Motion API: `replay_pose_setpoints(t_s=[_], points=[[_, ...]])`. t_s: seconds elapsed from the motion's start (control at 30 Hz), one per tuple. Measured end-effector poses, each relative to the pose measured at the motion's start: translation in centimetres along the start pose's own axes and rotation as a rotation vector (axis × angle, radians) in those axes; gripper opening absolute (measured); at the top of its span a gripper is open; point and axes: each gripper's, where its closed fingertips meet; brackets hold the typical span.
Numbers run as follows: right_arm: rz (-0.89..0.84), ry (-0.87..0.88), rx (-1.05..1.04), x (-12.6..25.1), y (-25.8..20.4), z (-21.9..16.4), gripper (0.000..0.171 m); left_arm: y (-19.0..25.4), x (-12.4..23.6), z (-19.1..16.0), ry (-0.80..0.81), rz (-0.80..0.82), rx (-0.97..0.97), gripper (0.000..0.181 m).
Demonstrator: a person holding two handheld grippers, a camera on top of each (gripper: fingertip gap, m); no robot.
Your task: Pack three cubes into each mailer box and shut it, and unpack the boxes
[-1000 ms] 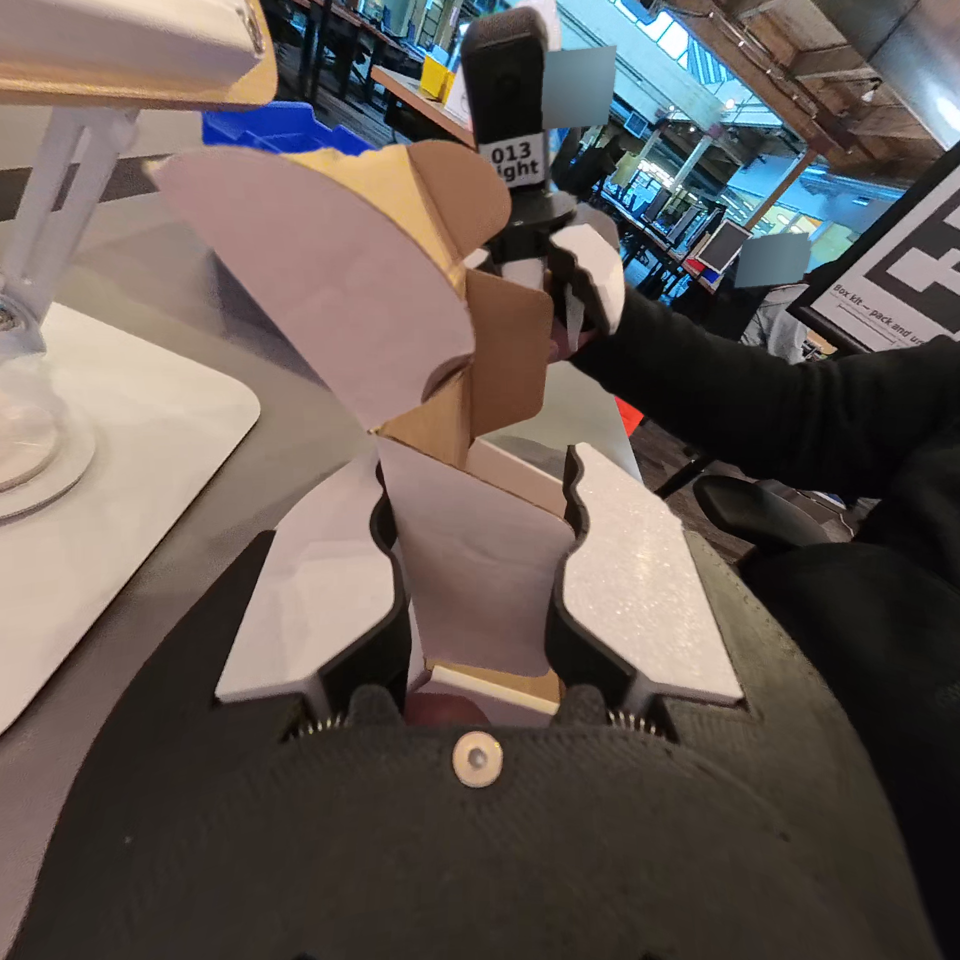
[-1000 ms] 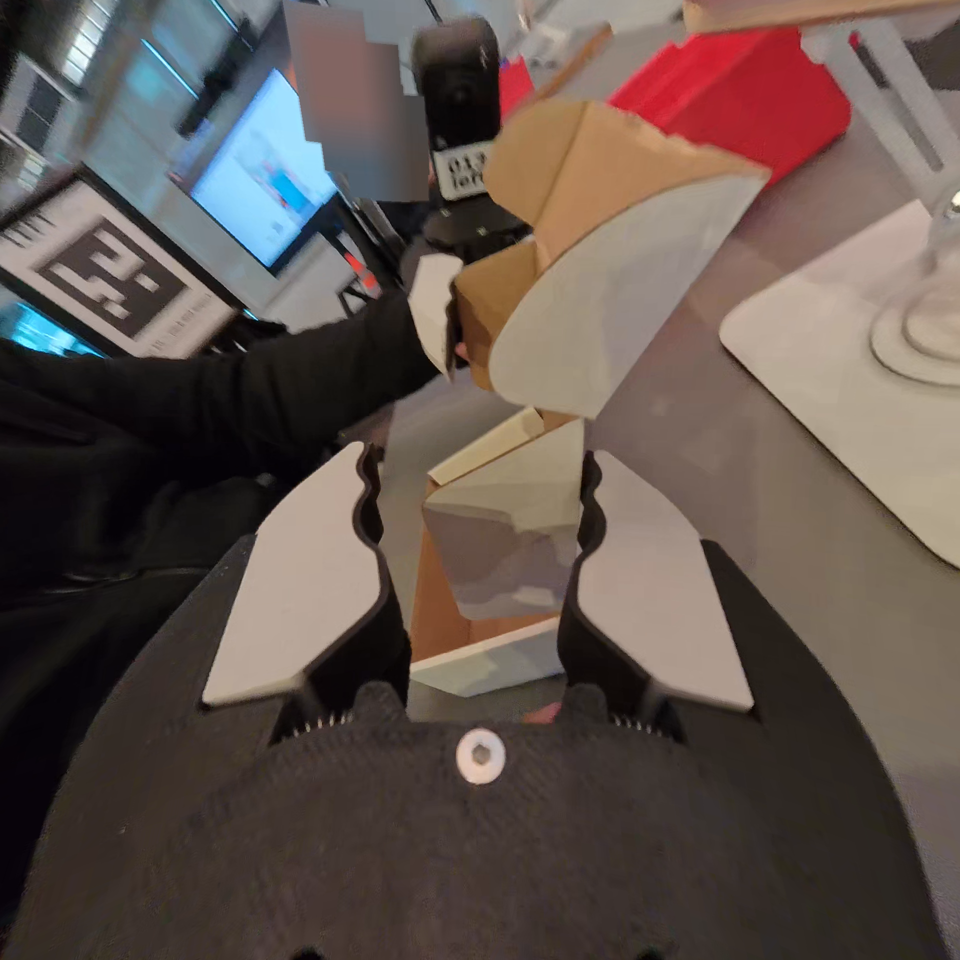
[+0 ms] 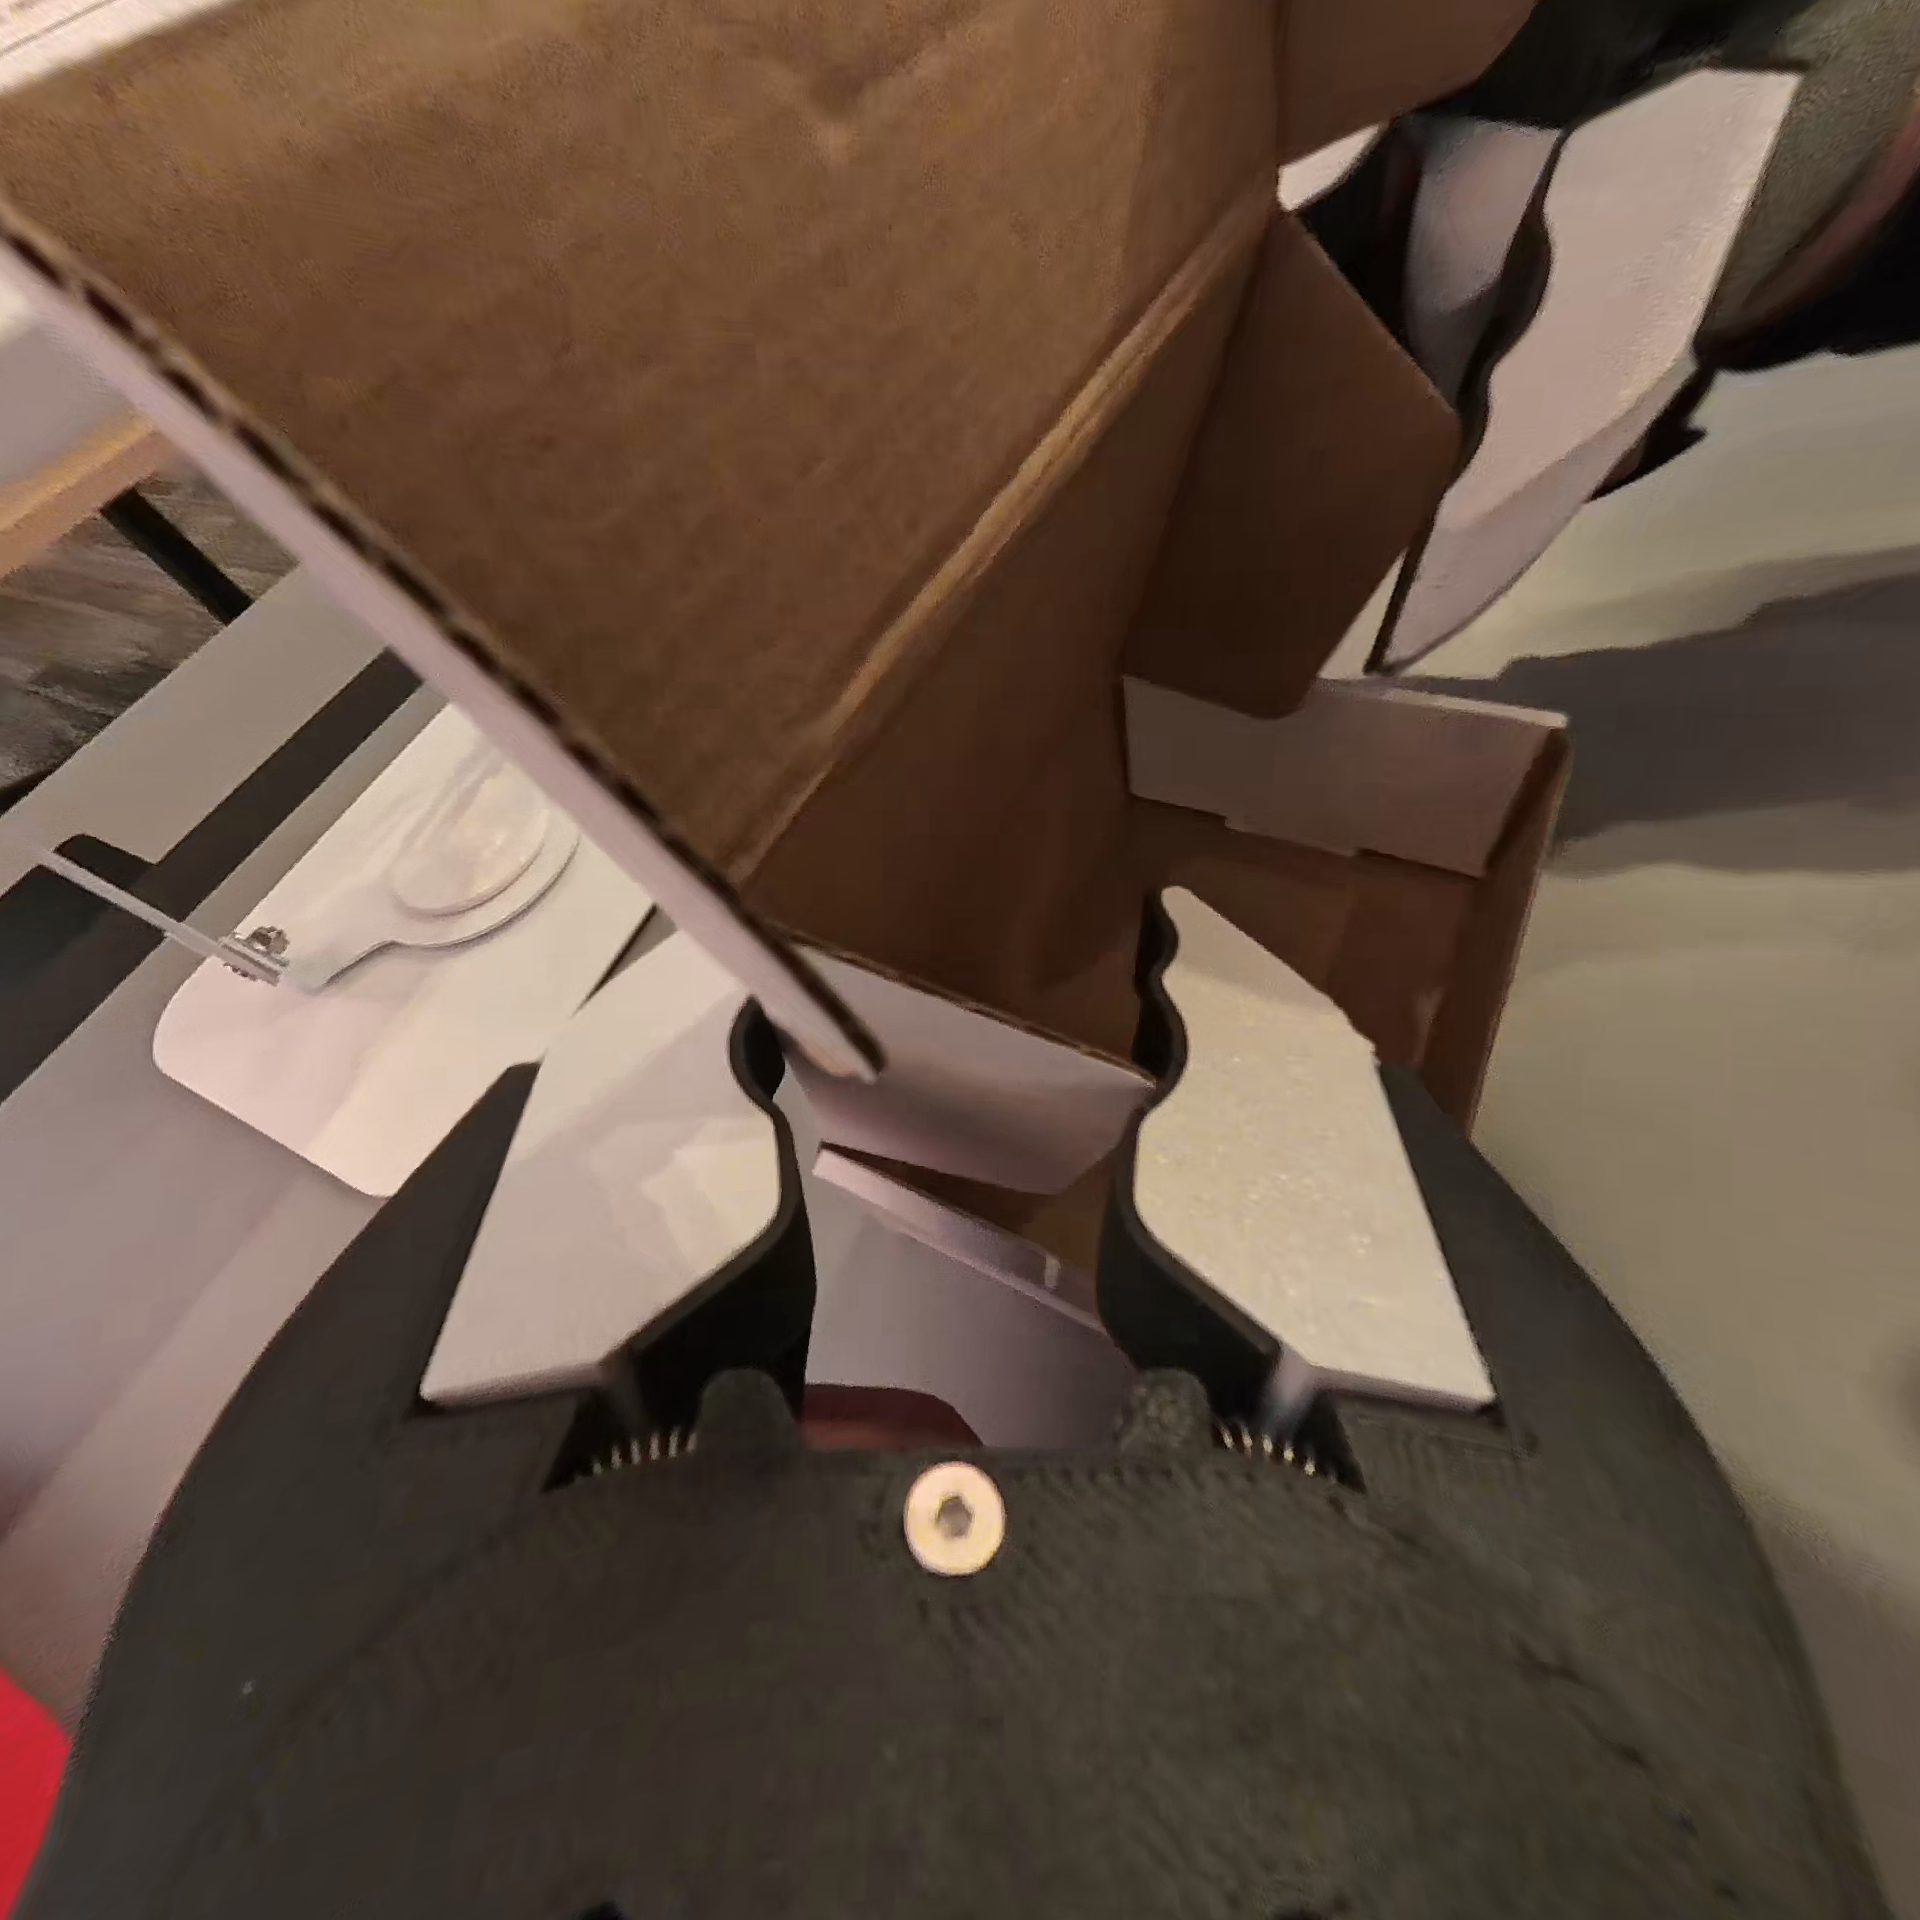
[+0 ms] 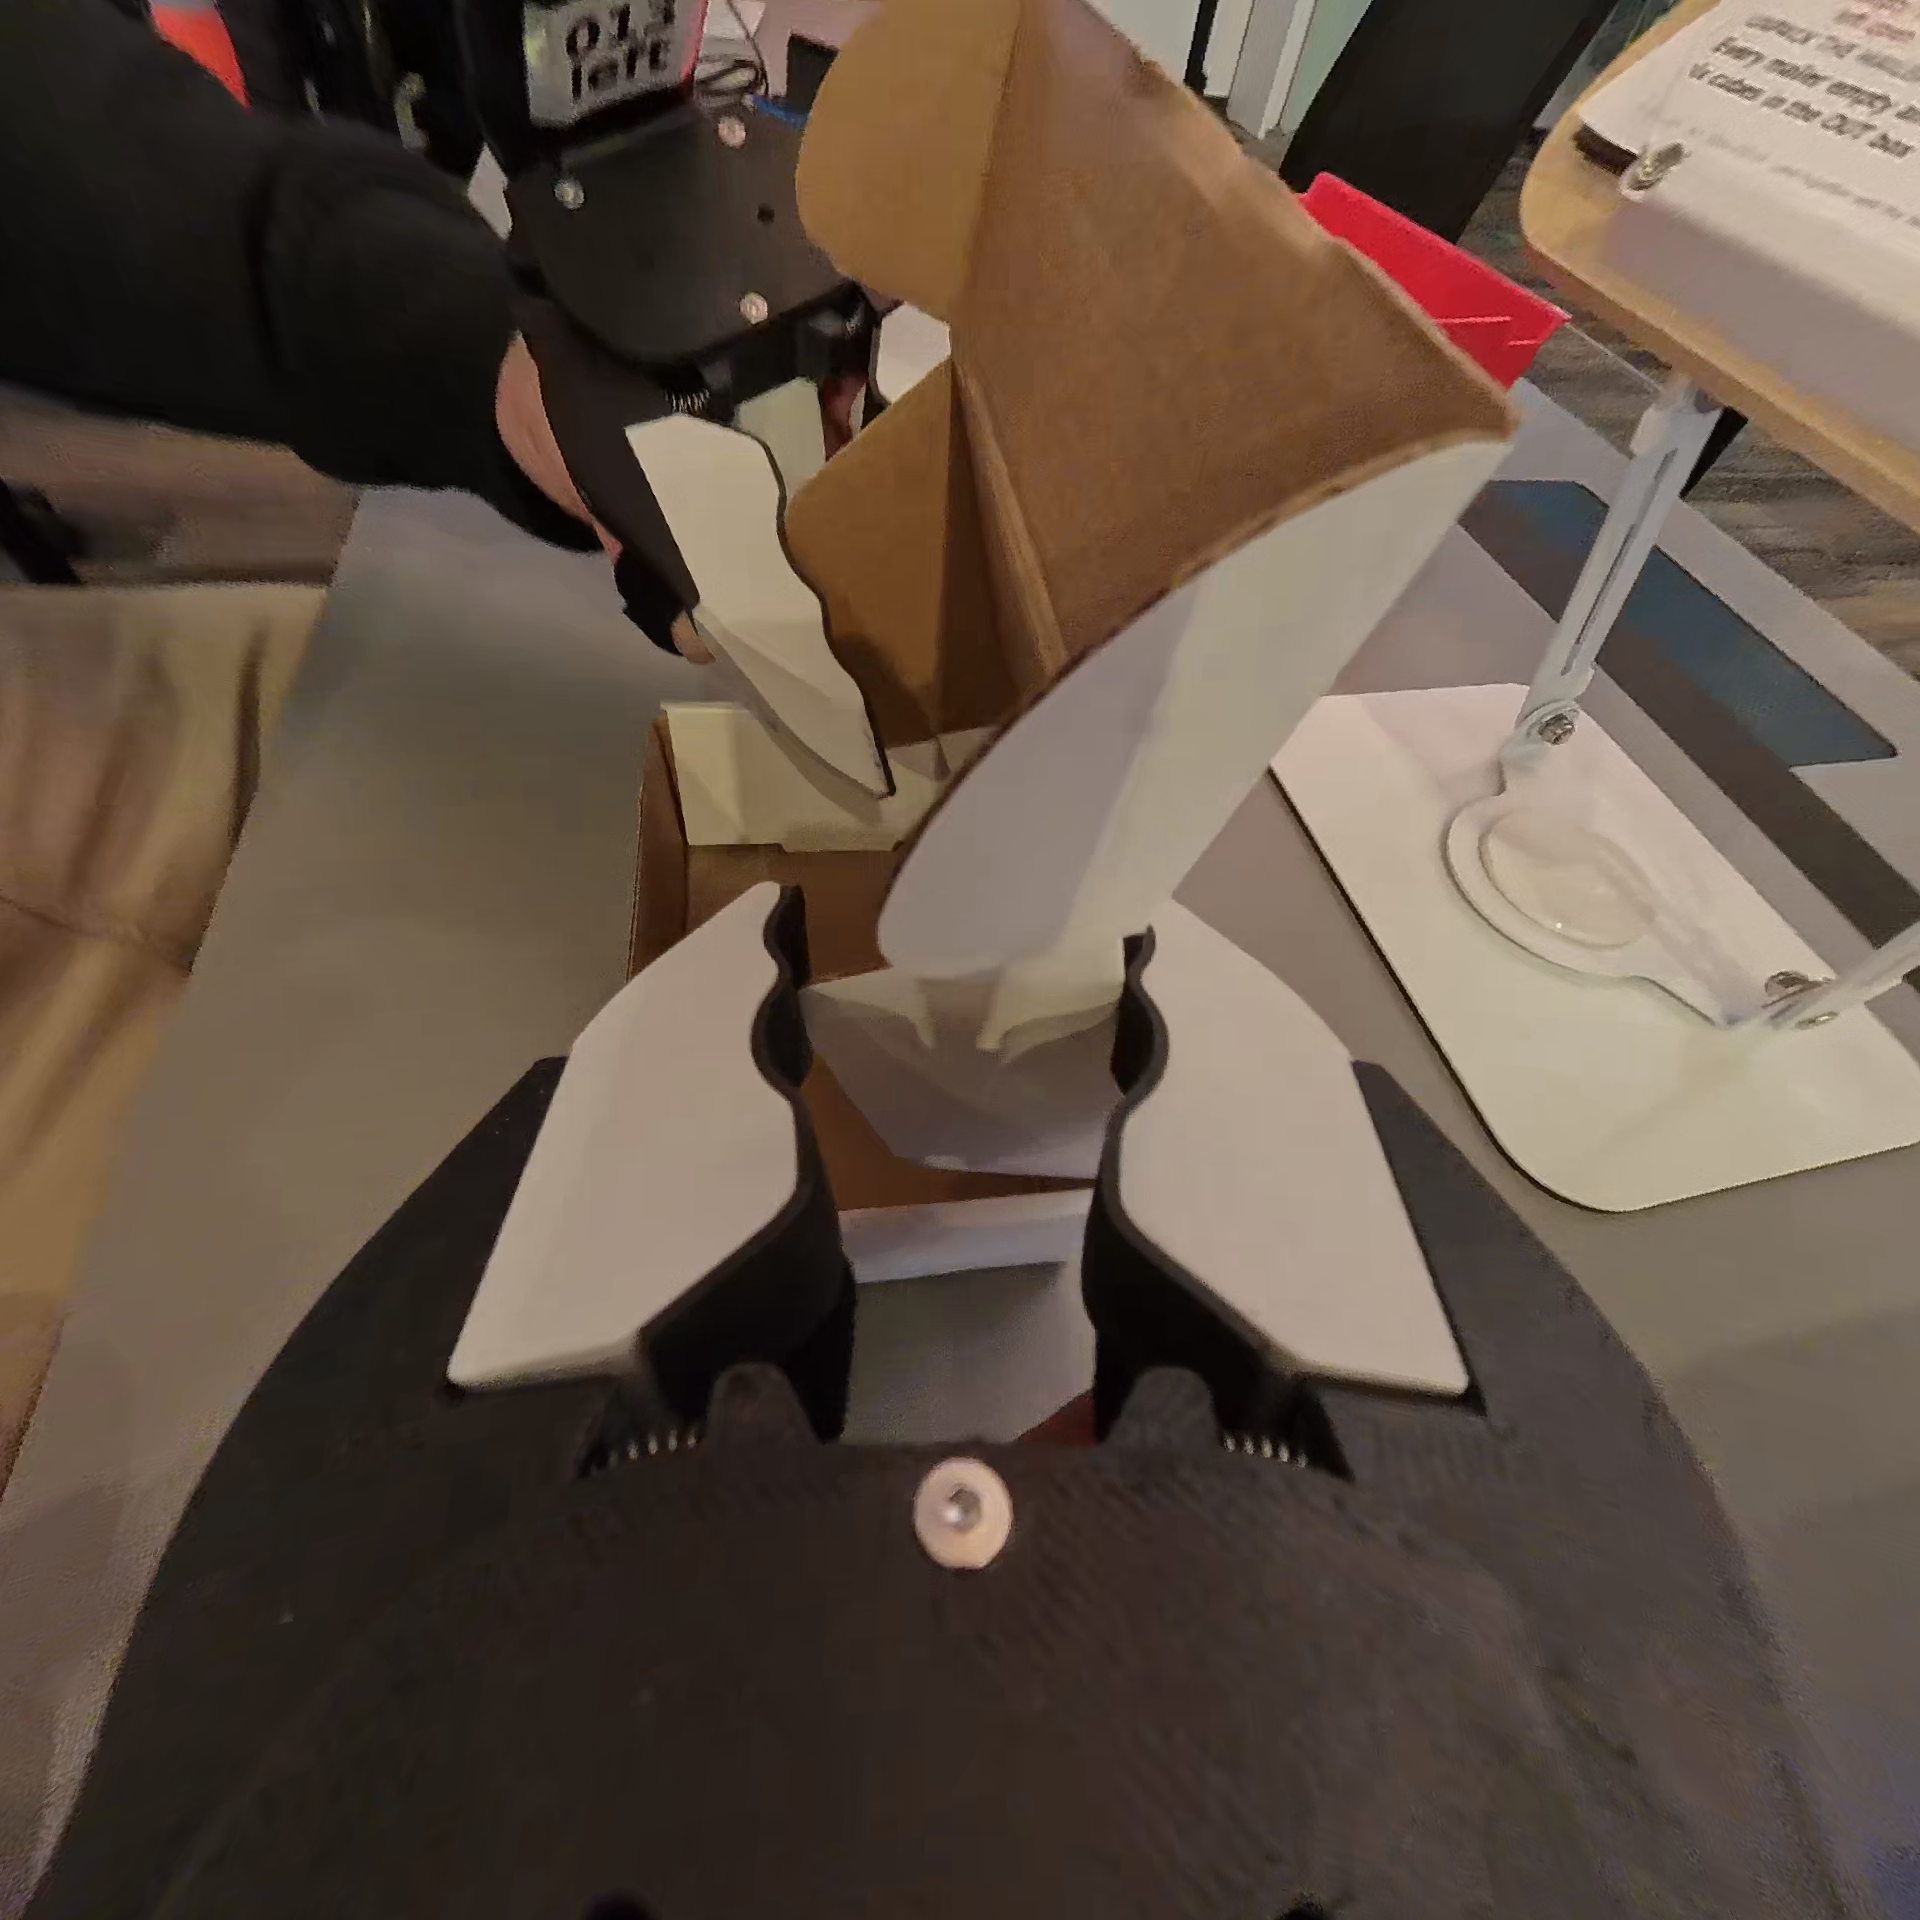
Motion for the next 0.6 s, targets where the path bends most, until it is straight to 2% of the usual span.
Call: replay_pose_setpoints(t_s=[0.17, 0.3, 0.4, 0.6], points=[[0.014, -0.087, 0.058, 0.2, -1.0, -0.7, 0.056, 1.7, 0.9, -1.1, -0.072, -0.067, -0.065, 0.072], [0.032, -0.138, 0.086, 0.1, -1.9, -1.4, 0.058, 2.6, 1.4, -1.4, -0.090, -0.122, -0.047, 0.080], [0.026, -0.168, 0.104, 0.1, -2.1, -1.7, 0.059, 3.6, 1.7, -1.7, -0.122, -0.163, -0.049, 0.098], [0.029, -0.234, 0.135, 0.0, -2.7, -2.6, 0.061, 4.7, 2.6, -2.6, -0.158, -0.192, -0.072, 0.106]])
Point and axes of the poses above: each gripper's, where its closed fingertips meet, x back along the fingers, z out of its top, y = z × x across the jaws, and after that the axes turned 10 degrees about z, right-handed
